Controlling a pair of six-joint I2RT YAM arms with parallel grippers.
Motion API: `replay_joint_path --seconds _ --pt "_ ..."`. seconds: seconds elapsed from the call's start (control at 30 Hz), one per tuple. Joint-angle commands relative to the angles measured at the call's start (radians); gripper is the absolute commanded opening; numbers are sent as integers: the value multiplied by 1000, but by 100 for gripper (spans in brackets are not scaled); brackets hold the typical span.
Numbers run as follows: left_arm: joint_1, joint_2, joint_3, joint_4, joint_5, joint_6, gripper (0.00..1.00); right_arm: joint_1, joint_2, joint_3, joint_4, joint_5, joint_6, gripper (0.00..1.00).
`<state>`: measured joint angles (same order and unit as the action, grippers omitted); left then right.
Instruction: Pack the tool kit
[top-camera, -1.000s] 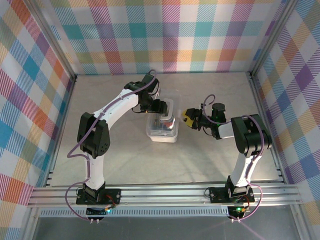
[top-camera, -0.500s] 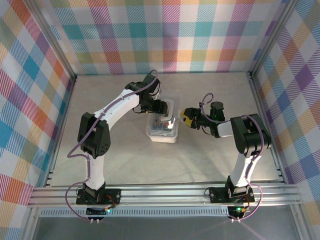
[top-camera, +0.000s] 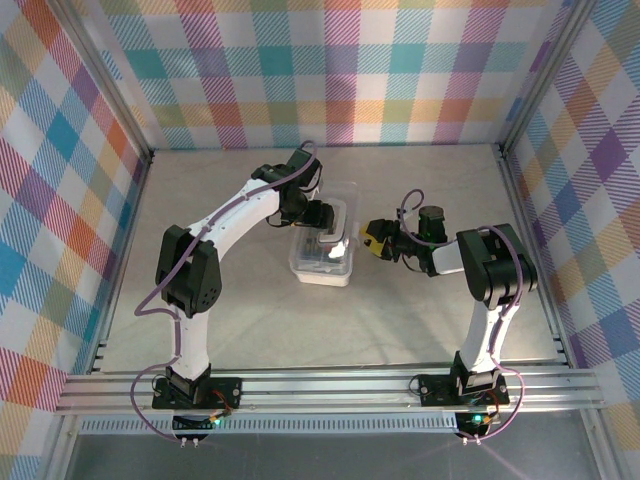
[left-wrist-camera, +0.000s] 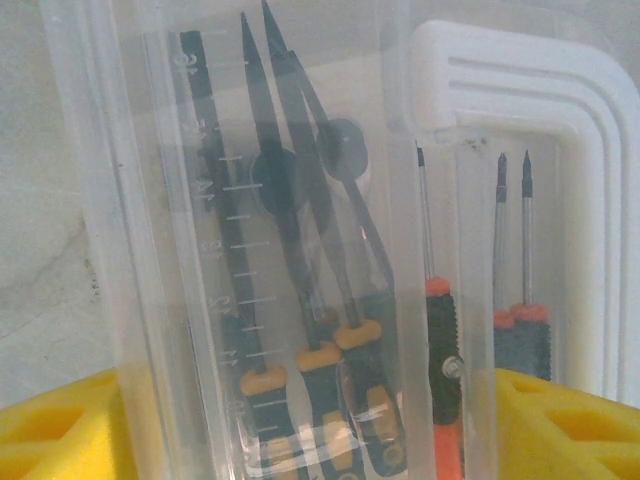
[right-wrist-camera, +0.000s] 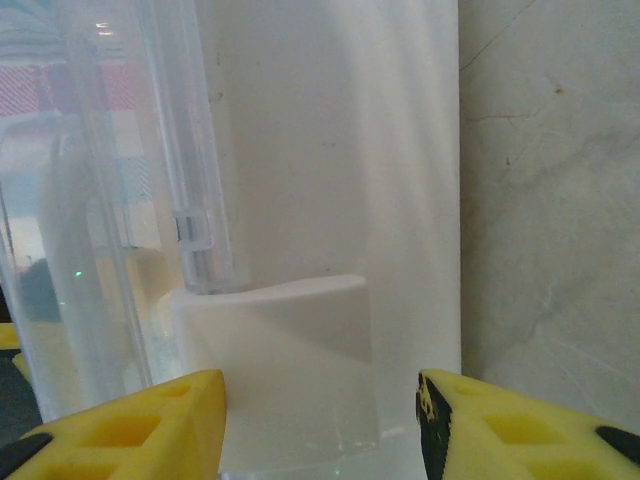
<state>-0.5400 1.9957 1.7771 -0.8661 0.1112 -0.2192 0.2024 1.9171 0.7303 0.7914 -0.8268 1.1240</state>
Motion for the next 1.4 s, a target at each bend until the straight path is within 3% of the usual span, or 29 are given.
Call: replay_joint_path --seconds 0.0,0.13,0.27,1.13,1.37 --pt "-1 51 -45 -84 0 -11 67 15 31 15 -52 5 -40 53" --pt "-2 49 -63 -73 -3 -18 67 11 -2 10 -109 12 -80 53" --pt "-2 46 -87 -57 1 -27 67 8 -38 31 -281 56 -165 52" --pt "-47 62 -156 52 68 -96 67 90 55 157 -327 86 -148 48" --pt "-52 22 -72 15 -74 -227 86 30 -98 174 -586 195 -281 54"
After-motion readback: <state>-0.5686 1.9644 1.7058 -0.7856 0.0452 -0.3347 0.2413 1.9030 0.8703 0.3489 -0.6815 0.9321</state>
